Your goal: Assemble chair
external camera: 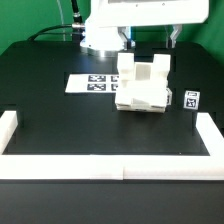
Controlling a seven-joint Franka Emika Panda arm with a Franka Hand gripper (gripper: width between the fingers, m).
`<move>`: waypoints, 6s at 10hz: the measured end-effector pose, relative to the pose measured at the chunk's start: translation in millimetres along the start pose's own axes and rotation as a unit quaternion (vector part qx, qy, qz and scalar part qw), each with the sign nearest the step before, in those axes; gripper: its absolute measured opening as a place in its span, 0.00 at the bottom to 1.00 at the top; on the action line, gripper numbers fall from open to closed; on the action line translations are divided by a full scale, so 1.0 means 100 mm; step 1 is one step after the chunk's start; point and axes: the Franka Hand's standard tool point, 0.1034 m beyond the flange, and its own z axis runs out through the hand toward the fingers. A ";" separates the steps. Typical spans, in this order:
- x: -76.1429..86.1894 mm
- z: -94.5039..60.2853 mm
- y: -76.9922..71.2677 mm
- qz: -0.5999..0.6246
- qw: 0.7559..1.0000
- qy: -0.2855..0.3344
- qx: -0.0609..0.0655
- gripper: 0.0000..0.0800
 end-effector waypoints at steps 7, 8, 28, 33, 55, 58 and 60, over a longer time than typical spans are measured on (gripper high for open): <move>-0.05 0.21 0.07 -0.015 1.000 0.000 -0.006 0.81; -0.03 0.23 0.08 -0.020 1.000 -0.001 -0.008 0.81; 0.34 0.18 -0.27 -0.001 1.000 0.022 -0.011 0.81; 0.13 0.20 -0.74 0.151 0.988 0.024 -0.003 0.81; -0.23 1.09 -1.20 0.184 0.982 0.011 -0.046 0.81; -0.23 1.18 -1.20 0.184 0.982 0.016 -0.045 0.81; -0.20 1.17 -1.26 0.181 0.982 0.016 -0.044 0.81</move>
Offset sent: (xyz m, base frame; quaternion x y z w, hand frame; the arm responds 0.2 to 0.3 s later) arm -0.0093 -0.0006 -0.0186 -0.0029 0.0127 -0.0191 0.9997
